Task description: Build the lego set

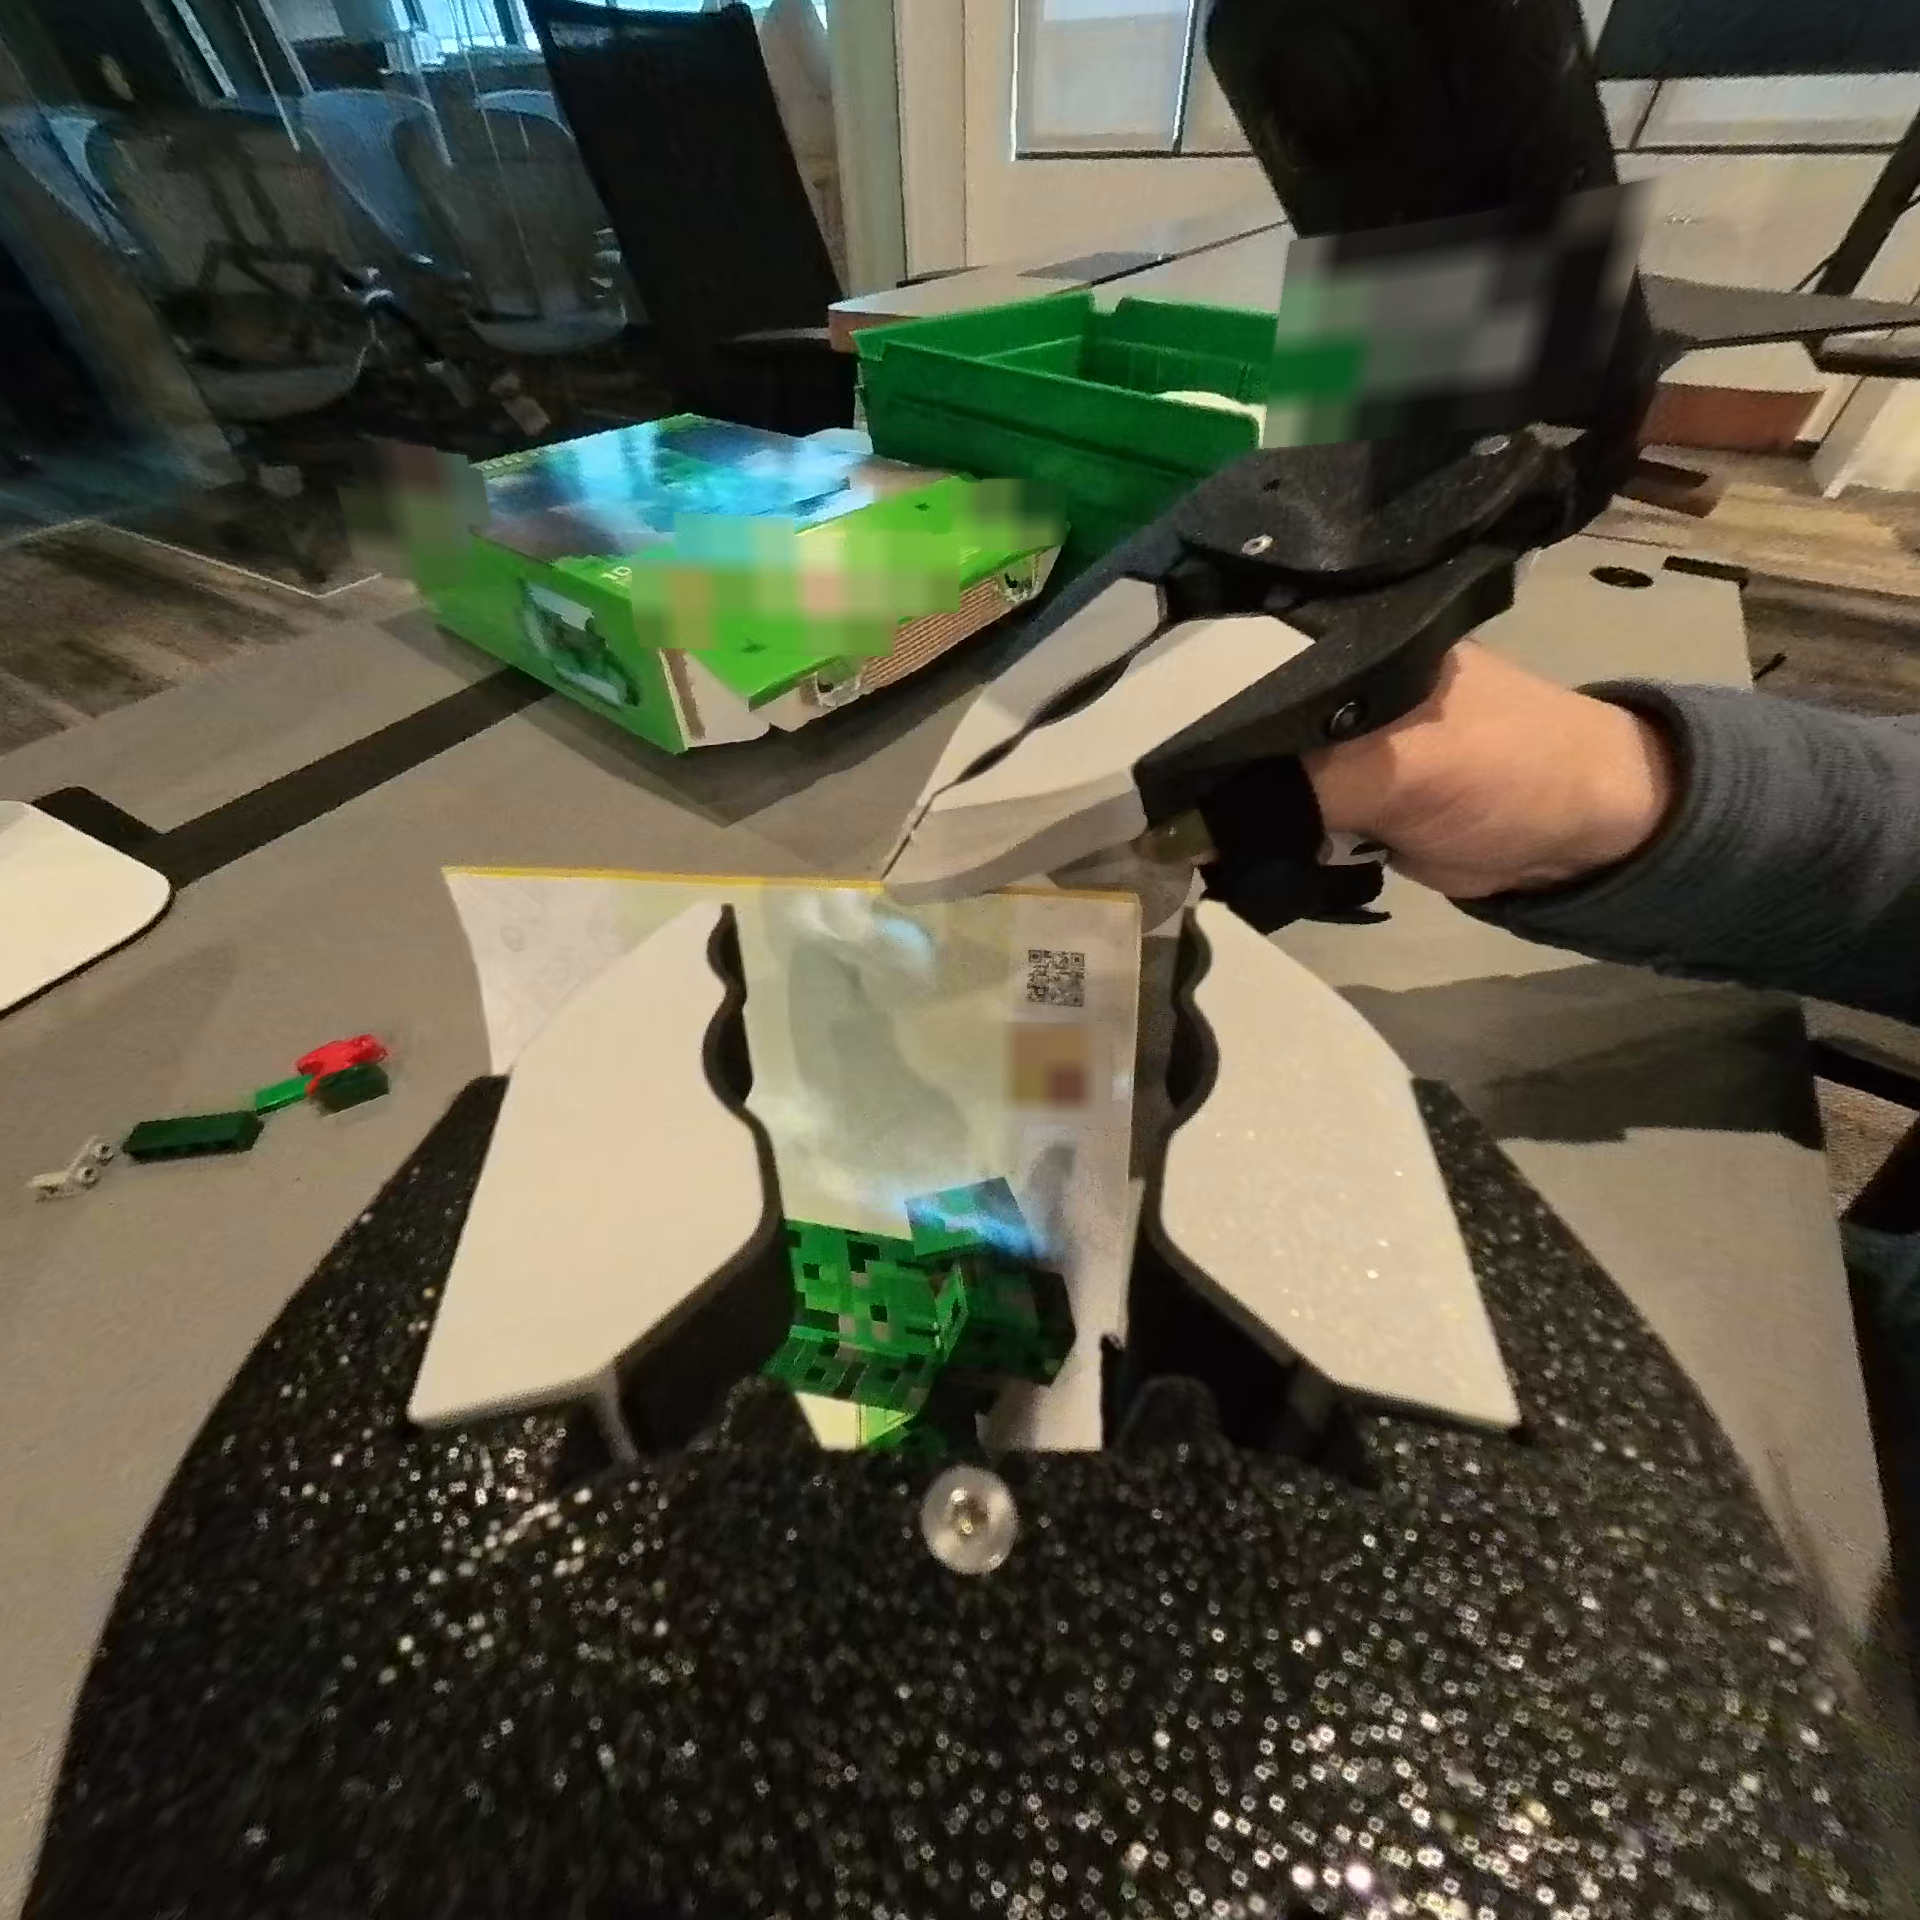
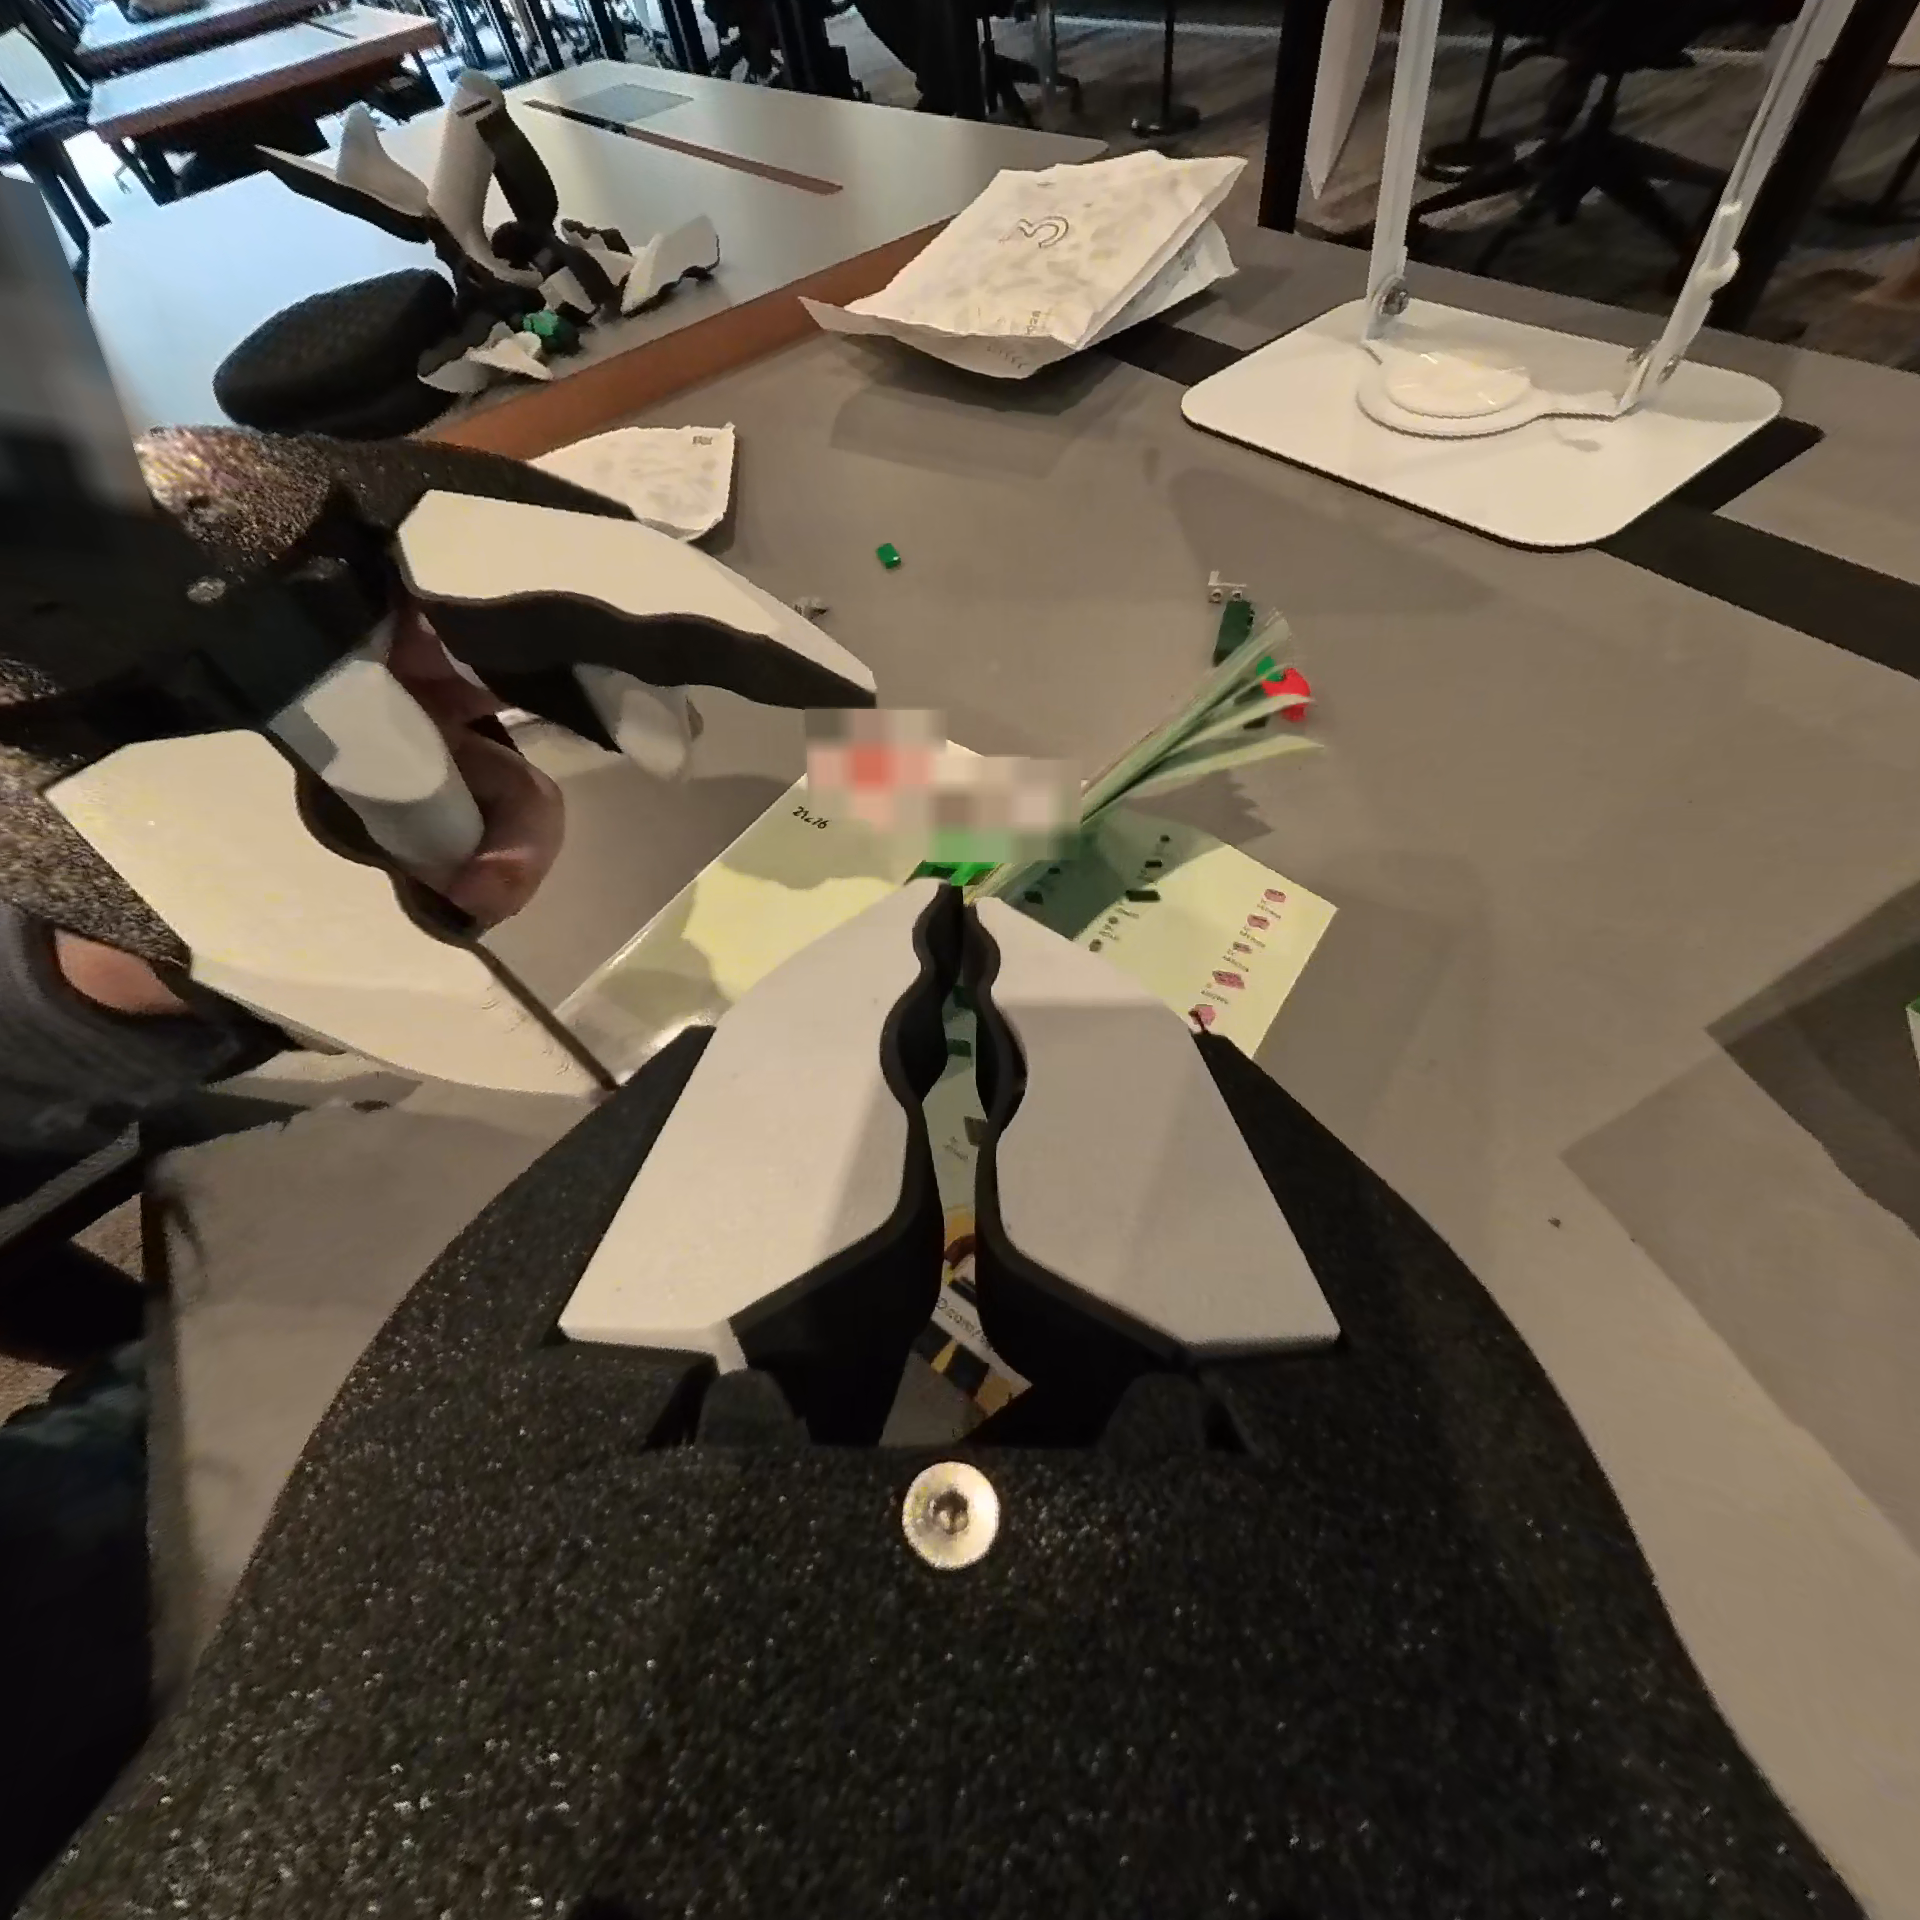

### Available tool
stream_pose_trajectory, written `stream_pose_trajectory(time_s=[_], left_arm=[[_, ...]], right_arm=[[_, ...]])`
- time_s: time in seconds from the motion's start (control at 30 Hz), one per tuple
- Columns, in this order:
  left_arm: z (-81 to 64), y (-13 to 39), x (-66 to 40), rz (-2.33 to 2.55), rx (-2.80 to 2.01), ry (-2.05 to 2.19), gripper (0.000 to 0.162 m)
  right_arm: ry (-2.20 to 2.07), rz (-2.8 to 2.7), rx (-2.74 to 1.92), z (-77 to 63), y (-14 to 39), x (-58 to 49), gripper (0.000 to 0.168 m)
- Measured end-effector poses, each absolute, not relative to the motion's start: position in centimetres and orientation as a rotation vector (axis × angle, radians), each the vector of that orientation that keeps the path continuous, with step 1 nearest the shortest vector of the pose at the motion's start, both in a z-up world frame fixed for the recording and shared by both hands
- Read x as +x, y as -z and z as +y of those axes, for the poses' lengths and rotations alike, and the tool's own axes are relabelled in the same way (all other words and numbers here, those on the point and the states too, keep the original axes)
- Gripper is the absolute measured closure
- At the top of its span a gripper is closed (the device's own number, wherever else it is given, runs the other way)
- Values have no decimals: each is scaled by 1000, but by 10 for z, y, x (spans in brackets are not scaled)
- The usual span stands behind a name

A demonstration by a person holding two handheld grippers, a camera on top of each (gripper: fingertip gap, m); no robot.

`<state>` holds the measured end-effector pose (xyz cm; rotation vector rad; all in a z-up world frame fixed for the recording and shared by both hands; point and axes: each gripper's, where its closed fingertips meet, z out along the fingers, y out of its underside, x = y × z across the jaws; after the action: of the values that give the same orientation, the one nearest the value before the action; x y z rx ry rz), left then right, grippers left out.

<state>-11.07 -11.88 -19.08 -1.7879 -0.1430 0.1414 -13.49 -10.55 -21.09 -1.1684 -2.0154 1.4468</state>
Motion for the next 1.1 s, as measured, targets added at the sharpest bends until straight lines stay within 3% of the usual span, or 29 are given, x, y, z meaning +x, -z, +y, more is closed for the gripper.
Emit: stream_pose_trajectory(time_s=[0.43, 0.53, 0.63, 0.8, 1.1], left_arm=[[-108, 201, -114, -144, -1832, -166, 88], [-109, 201, -112, -126, -1840, -172, 105], [-108, 202, -105, -72, -1859, -172, 135], [-101, 207, -87, 19, -1873, -93, 160], [-96, 213, -85, 58, -1879, -144, 162]], right_arm=[[-1435, -2017, -1164, -105, 211, -134, 168], [-1434, -2008, -1174, -103, 212, -135, 168], [-1437, -1994, -1190, -102, 213, -136, 168], [-1444, -1981, -1202, -102, 214, -137, 168], [-1425, -1952, -1234, -97, 219, -137, 168]])
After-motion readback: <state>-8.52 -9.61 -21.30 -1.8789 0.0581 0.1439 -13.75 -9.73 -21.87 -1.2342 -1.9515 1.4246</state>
